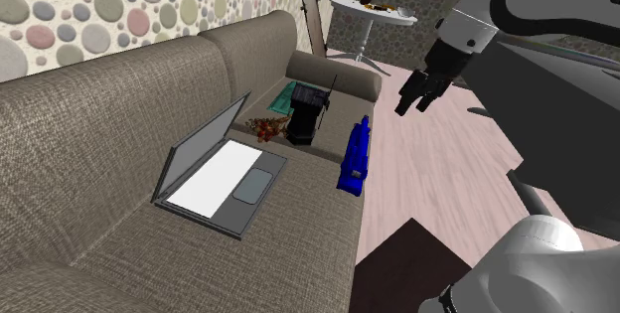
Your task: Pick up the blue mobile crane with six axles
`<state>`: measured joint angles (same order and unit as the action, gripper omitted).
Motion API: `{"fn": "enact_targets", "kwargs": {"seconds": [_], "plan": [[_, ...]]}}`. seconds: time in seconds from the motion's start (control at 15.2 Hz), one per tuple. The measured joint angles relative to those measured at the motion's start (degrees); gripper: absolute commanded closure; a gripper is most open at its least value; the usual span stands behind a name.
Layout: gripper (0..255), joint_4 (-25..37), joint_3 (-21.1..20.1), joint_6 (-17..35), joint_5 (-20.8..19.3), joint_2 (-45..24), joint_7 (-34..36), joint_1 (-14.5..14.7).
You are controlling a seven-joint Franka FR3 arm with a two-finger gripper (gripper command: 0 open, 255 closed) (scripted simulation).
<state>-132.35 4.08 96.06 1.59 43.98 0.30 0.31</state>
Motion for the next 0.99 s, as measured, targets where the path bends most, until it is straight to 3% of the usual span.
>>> {"fn": "enact_targets", "kwargs": {"seconds": [0.33,0.99], "plan": [[0,1.17,0.05,3.07,0.55,-5.78,3.83,-1.53],[0,5.63,2.25,13.39,2.44,-25.74,14.75,-6.1]]}}
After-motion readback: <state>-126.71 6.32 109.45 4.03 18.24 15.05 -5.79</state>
